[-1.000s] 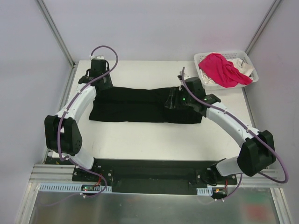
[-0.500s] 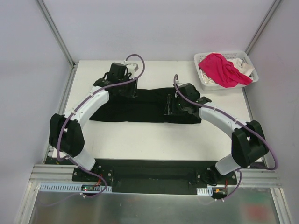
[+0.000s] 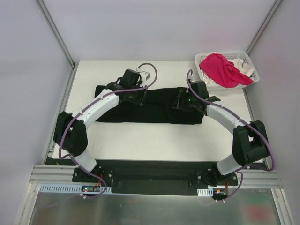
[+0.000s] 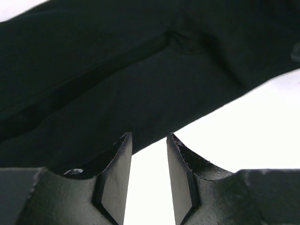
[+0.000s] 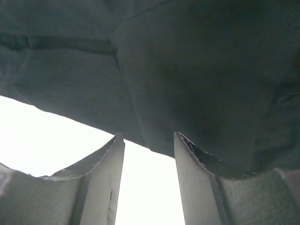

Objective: Fold and stack the t-shirts
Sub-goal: Fold the other side of the tshirt into a rectangle

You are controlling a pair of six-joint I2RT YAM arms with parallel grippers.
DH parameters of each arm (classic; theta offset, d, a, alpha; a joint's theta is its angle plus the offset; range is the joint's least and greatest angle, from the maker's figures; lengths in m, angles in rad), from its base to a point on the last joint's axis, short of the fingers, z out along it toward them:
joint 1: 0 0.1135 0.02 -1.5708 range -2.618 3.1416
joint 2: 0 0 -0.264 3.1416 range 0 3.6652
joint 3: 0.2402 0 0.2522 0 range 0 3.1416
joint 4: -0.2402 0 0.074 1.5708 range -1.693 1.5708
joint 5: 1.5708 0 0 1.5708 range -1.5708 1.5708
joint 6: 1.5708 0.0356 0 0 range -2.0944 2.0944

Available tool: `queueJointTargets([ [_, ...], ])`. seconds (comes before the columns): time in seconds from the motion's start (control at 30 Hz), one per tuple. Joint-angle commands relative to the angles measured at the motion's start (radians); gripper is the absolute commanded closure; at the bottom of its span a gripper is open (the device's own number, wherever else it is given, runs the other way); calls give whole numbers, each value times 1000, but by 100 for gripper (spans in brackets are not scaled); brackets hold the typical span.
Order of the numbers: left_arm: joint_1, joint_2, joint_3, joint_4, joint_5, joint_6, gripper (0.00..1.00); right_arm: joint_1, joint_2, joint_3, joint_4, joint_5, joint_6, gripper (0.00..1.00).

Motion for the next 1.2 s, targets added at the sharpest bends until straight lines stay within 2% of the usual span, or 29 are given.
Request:
queueJointTargets([
  [0.0,6,-54,5,-8,-192,-28,65,76,-22,-19,50,-57,38,52],
  [0.27,6,-65,-16,-8,-201,-45,66,122,-81,-79,53,-50,76,52],
  [0.57,6,-82,-36,-4,-191,-50,66,142,-25,-100,90,-53,86,52],
  [0.67,6,-84,-41,-5,-117,-22,66,131,-20,-93,84,-34,72,52],
  [0.8,3,-59,-27,-31,58,7,66,27,-51,-112,70,-36,47,52],
  [1.0,-19,-41,-16,-53,130,36,66,-88,-124,-143,3,-12,-22,51],
  [1.17,-22,10,14,-95,307,84,65,-136,-173,-186,6,-29,-23,52],
])
